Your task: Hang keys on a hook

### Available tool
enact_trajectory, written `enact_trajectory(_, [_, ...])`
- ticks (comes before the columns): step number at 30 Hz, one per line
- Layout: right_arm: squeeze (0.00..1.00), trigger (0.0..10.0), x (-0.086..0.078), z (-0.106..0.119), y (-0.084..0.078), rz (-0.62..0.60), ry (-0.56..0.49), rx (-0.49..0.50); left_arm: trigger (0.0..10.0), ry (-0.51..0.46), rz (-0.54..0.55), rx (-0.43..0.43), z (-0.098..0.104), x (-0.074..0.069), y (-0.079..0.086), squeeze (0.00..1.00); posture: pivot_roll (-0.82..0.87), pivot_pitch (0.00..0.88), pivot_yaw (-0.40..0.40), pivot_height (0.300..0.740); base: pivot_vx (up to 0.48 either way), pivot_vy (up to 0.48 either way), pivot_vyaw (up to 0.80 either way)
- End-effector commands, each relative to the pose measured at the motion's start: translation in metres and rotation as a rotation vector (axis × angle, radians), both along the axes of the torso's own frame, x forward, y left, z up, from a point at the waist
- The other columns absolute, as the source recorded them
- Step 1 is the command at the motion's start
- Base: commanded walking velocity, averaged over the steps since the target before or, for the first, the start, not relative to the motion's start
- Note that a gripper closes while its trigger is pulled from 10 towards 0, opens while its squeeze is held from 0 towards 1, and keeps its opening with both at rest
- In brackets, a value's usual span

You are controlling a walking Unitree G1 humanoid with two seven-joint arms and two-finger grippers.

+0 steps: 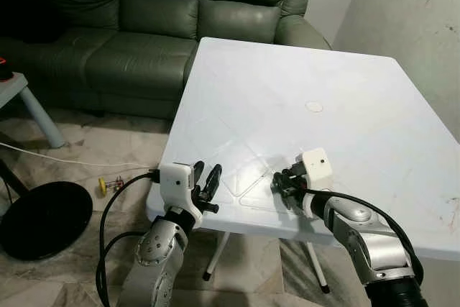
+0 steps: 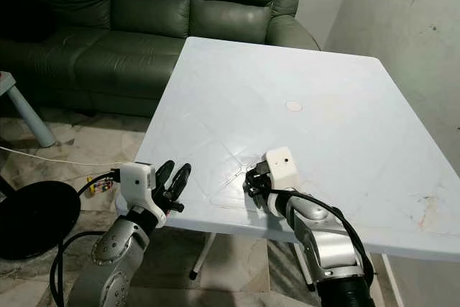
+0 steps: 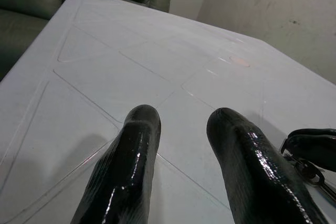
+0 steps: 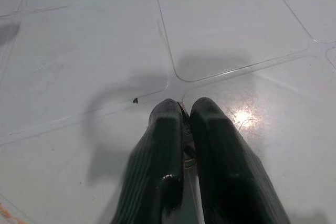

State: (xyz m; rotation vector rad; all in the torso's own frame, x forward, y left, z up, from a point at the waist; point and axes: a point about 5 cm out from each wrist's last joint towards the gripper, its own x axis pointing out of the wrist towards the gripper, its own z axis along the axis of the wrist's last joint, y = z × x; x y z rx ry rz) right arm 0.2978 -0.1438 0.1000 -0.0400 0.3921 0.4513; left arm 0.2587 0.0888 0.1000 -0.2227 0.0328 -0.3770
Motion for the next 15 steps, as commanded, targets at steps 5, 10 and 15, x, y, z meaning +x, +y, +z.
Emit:
enact_trajectory(5, [0.0,0.0,-0.002,0.006,-0.002,0.008,-0.028,-0.001,10.0,-0.017,-0.012,-0.041,0.007,0.0,-0.011,0.0,0.15,0.052,-0.101,0.74,0.0,0.0,0.0])
enact_trajectory(10, [0.0,0.0,-0.001,0.013,-0.003,-0.006,-0.047,0.091,10.0,-0.014,-0.013,-0.048,0.006,0.0,-0.011,0.0,0.15,0.049,-0.101,0.74,0.0,0.0,0.0])
enact_trajectory(15, [0.0,0.0,0.004,0.024,-0.002,-0.001,-0.102,0.207,10.0,-0.014,-0.017,-0.051,0.006,0.001,-0.012,0.0,0.15,0.043,-0.1,0.74,0.0,0.0,0.0])
